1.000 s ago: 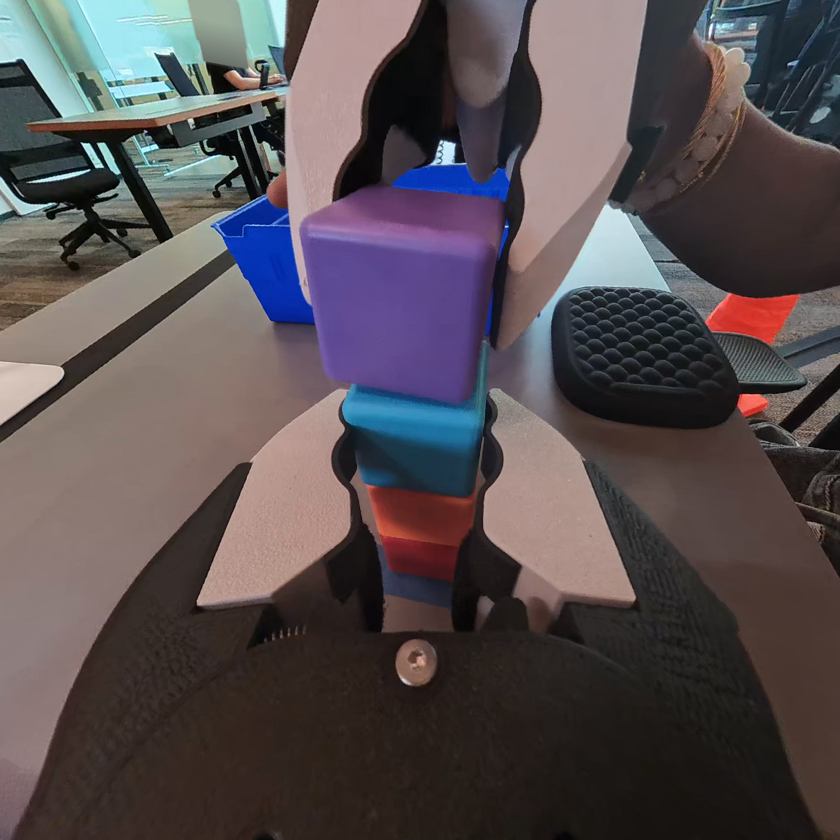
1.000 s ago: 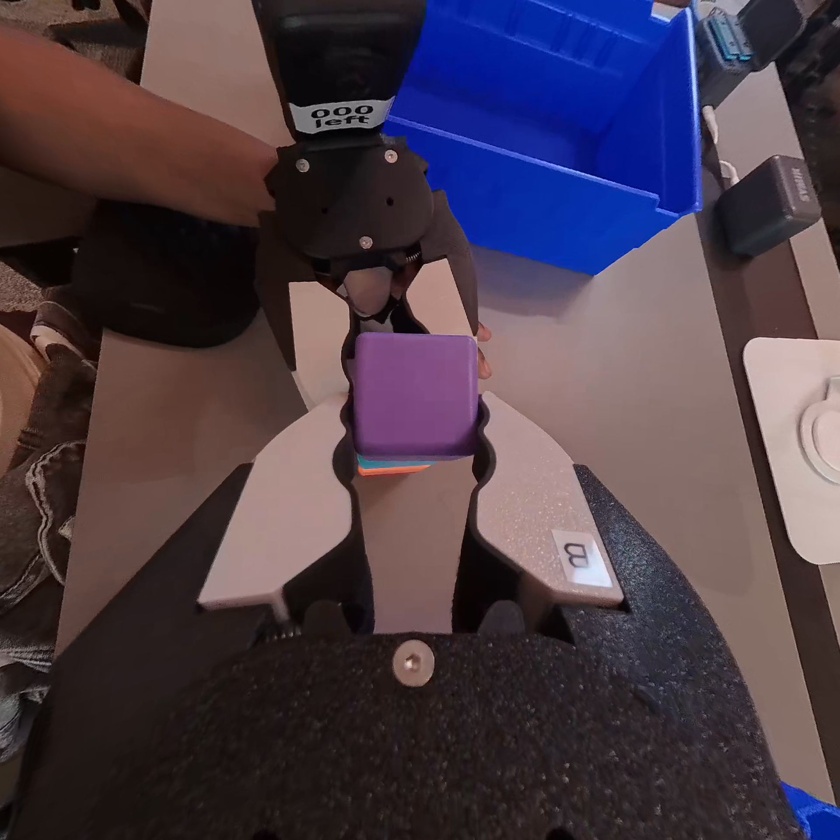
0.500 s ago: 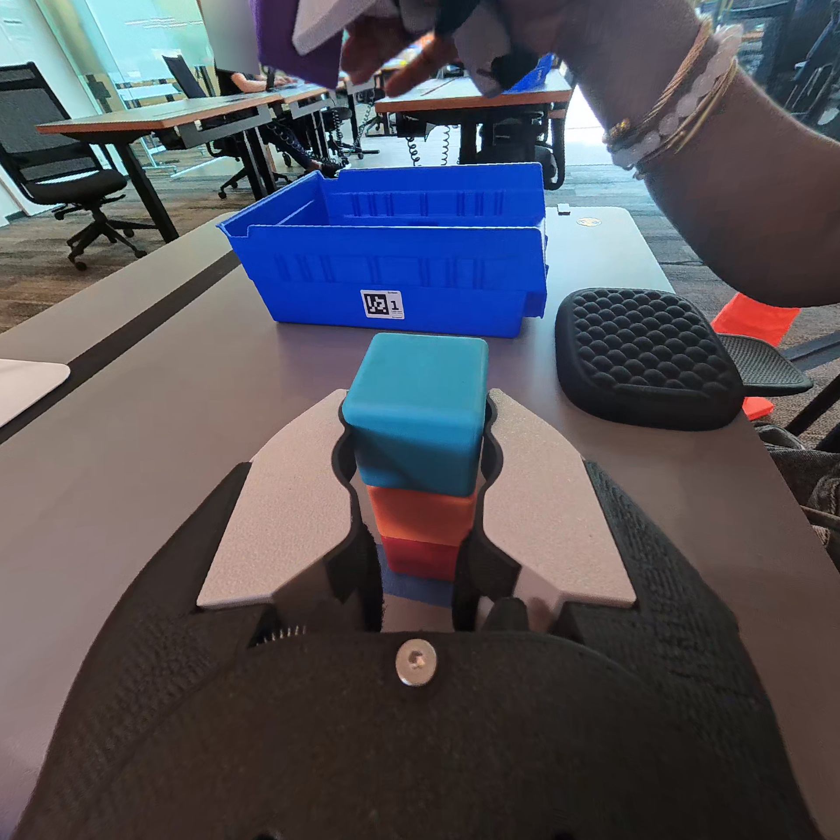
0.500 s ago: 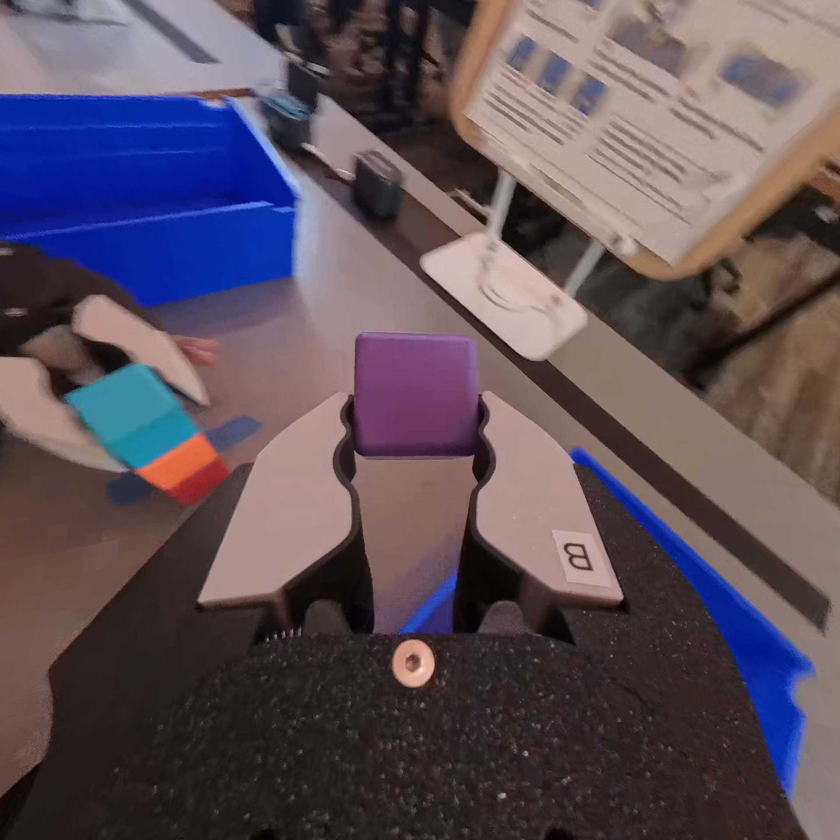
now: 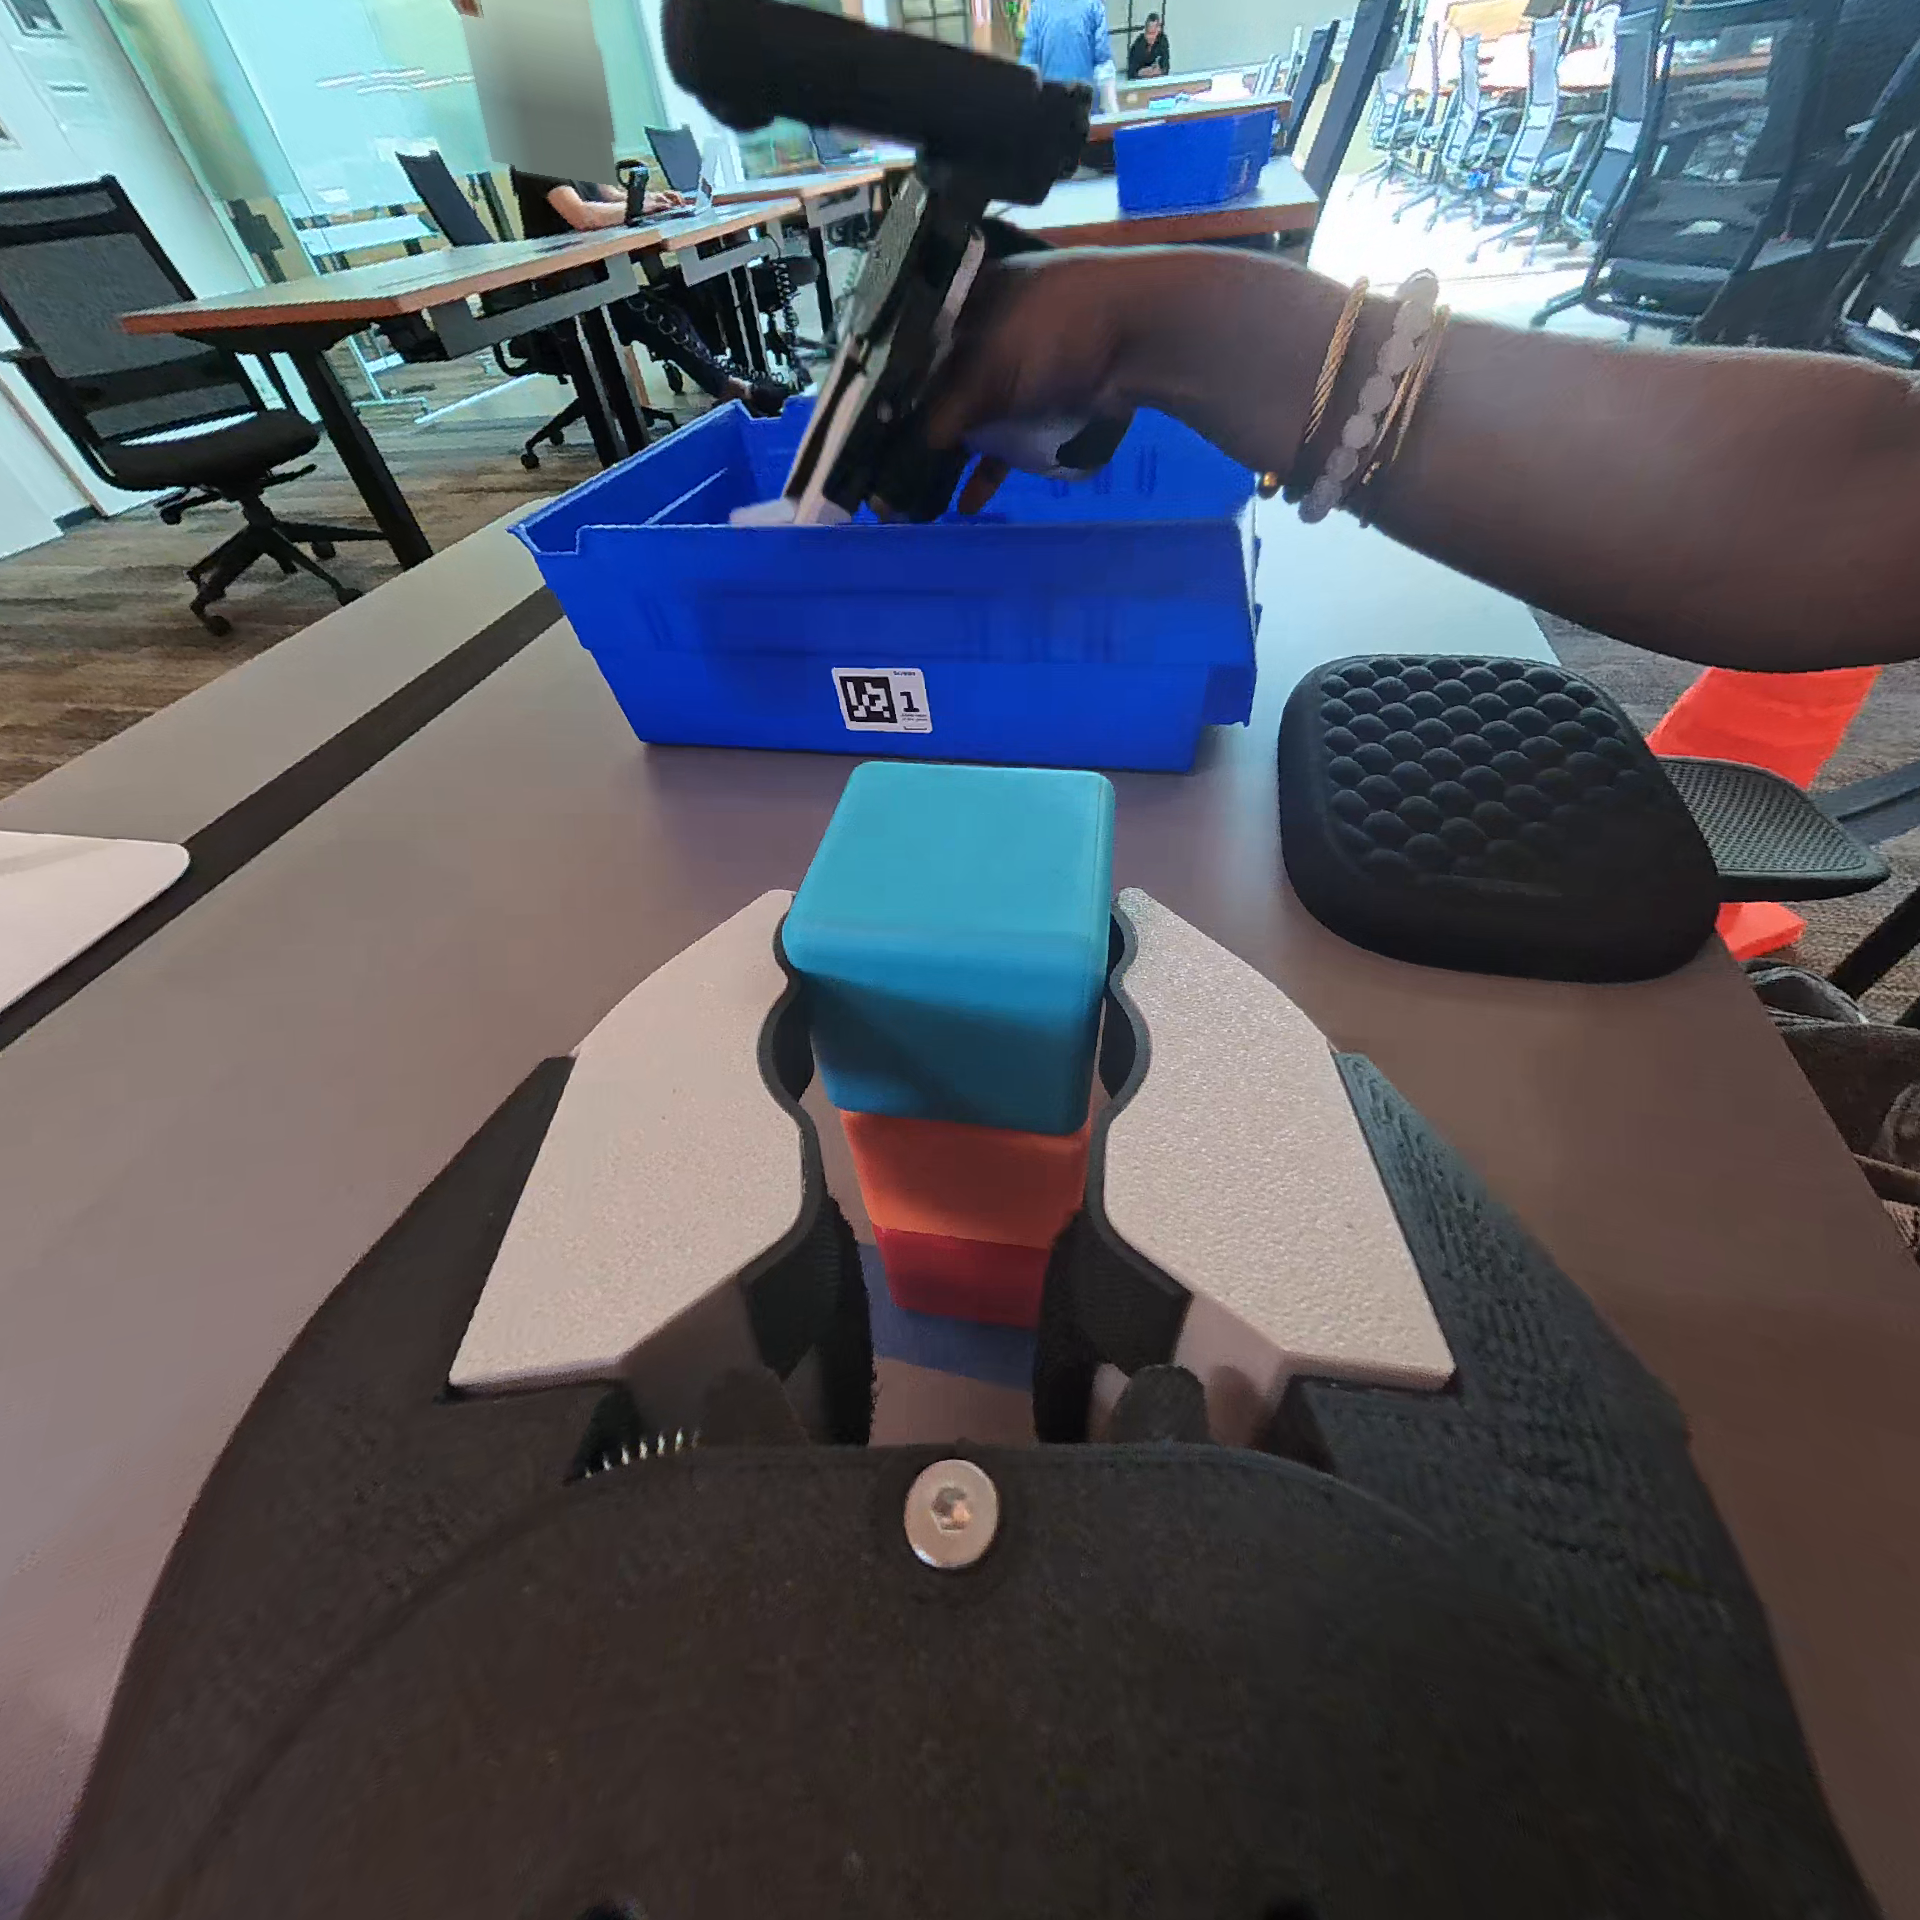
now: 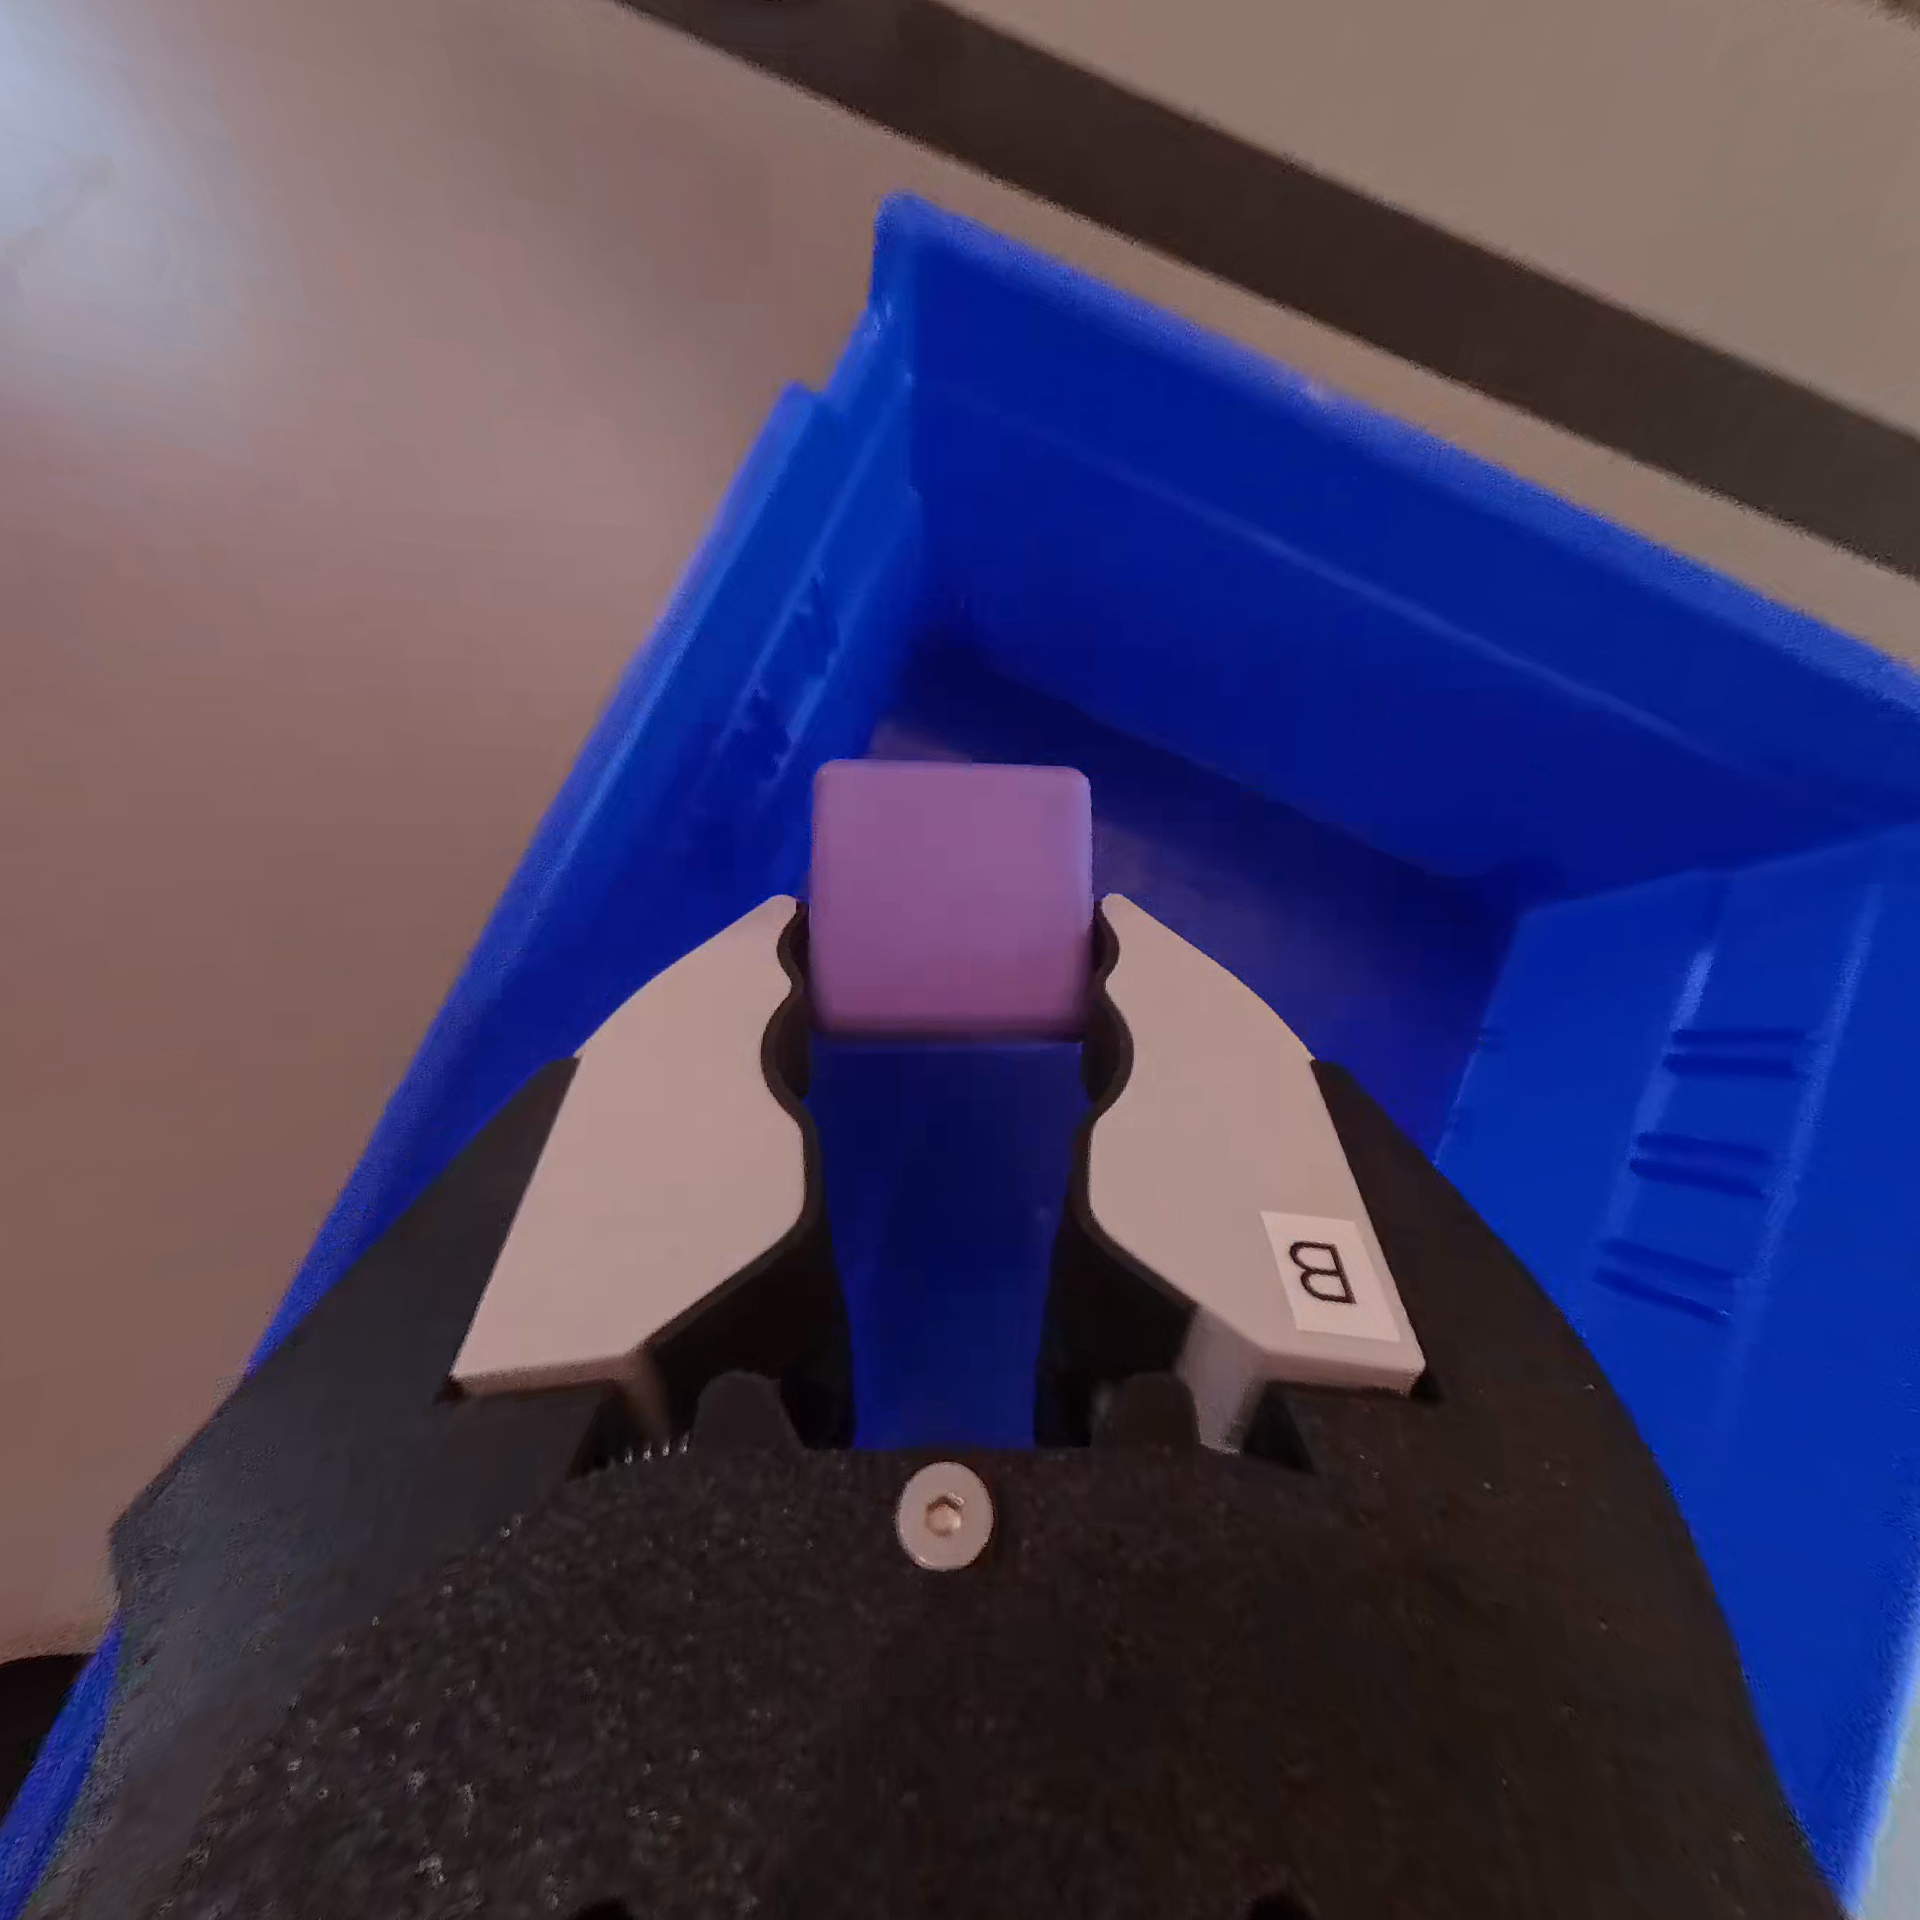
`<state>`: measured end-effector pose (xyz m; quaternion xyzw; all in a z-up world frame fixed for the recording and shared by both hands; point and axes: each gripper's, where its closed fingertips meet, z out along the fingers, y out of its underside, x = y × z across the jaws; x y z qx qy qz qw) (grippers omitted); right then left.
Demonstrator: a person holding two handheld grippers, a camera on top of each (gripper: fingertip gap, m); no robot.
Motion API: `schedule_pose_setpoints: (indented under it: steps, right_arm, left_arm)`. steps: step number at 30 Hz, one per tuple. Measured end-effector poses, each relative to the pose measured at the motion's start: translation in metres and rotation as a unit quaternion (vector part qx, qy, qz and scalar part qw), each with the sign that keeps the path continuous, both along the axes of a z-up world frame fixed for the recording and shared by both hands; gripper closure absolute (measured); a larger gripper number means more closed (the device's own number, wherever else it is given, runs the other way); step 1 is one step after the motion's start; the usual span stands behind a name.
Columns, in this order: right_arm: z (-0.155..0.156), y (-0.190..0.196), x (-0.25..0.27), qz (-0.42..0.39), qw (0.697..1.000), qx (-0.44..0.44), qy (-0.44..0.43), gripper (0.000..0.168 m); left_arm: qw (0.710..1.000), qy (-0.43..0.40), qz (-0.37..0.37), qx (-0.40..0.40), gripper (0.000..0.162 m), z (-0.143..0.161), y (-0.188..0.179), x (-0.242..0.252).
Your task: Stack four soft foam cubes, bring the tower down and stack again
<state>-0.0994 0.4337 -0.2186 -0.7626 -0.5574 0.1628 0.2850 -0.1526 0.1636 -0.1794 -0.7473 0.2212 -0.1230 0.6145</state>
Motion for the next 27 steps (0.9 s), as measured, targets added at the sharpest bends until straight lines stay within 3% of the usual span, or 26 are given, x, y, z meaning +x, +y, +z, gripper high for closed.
schedule_pose_setpoints:
  steps: [8, 12, 14, 18, 21, 24, 27]
  right_arm:
    - [-0.047, 0.004, 0.010, -0.013, 0.997, -0.023, -0.075, 0.118]
    - [-0.053, 0.002, 0.009, -0.012, 0.997, -0.032, -0.070, 0.117]
    - [-0.046, 0.003, 0.006, -0.015, 0.999, -0.022, -0.046, 0.107]
    - [0.001, -0.001, -0.007, -0.010, 0.998, 0.028, 0.054, 0.093]
    - [0.051, -0.014, -0.013, 0.009, 0.990, 0.082, 0.113, 0.100]
    - [0.098, -0.033, -0.017, 0.028, 0.982, 0.118, 0.148, 0.095]
    - [0.141, -0.084, -0.035, 0.126, 0.963, 0.126, 0.204, 0.096]
  left_arm:
    - [1.000, -0.007, 0.011, -0.001, 0.109, -0.001, 0.001, -0.003]
    - [1.000, -0.012, 0.012, -0.003, 0.109, -0.001, 0.002, -0.005]
    - [1.000, -0.012, 0.013, -0.003, 0.109, -0.001, 0.002, -0.005]
    - [1.000, -0.009, 0.019, -0.001, 0.109, -0.001, 0.001, -0.005]
    - [1.000, -0.009, 0.021, 0.000, 0.109, -0.001, 0.001, -0.006]
    - [1.000, -0.014, 0.020, 0.002, 0.110, -0.001, 0.002, -0.005]
    - [1.000, -0.013, 0.019, -0.004, 0.110, -0.005, 0.001, -0.005]
